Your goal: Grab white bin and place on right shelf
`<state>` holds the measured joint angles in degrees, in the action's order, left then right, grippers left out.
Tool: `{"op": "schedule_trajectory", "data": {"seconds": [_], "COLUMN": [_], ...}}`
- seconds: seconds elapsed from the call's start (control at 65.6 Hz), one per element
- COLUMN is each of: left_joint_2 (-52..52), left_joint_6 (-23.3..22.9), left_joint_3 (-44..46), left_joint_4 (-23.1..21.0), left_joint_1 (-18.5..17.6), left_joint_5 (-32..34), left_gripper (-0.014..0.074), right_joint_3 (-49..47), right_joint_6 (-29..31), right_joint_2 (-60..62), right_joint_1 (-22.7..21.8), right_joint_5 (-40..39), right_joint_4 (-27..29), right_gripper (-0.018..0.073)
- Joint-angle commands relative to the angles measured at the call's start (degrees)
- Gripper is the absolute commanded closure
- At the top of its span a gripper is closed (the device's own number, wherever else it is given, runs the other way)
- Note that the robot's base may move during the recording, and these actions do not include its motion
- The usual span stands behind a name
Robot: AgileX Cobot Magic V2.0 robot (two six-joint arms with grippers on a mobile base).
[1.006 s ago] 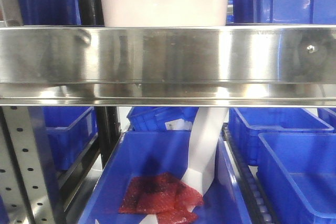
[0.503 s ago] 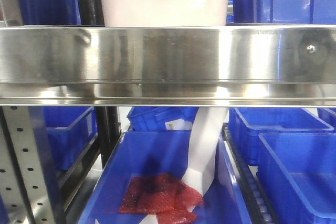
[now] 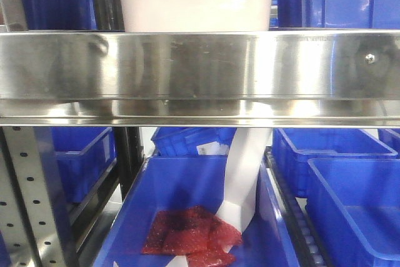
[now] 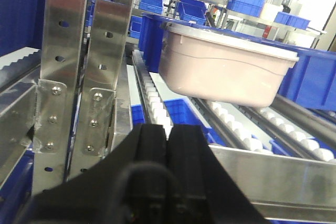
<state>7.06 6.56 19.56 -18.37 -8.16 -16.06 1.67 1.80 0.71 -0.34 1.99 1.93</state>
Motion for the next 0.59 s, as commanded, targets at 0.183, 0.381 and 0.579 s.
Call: {"op": "schedule_trajectory", "data": {"seconds": [0.183,0.381,0.579], "left_joint_2": [-2.0,-8.6,-8.3], "left_joint_6": [-0.1,-0.3,-0.3], "left_joint_3": [-4.2,-15.9,-21.2], "left_joint_4": [12.3,11.7,12.8], "left_joint_1": [5.3,4.7,-0.8], "left_joint_5": [3.4,10.2,15.4], "left_gripper": [0.0713,0.0713,0.0713], "right_joint_3": [-0.1,-0.1,-0.1], "right_joint_6": [0.0,0.0,0.0], "right_joint_2": [1.0,1.0,0.9], "right_joint_1": [0.0,0.0,0.0], "right_joint_5": [-4.8,-4.8,-4.8], "right_joint_4": [-0.8,-0.8,-0.8], "right_gripper": [0.0504,0.0504,0.0504]}}
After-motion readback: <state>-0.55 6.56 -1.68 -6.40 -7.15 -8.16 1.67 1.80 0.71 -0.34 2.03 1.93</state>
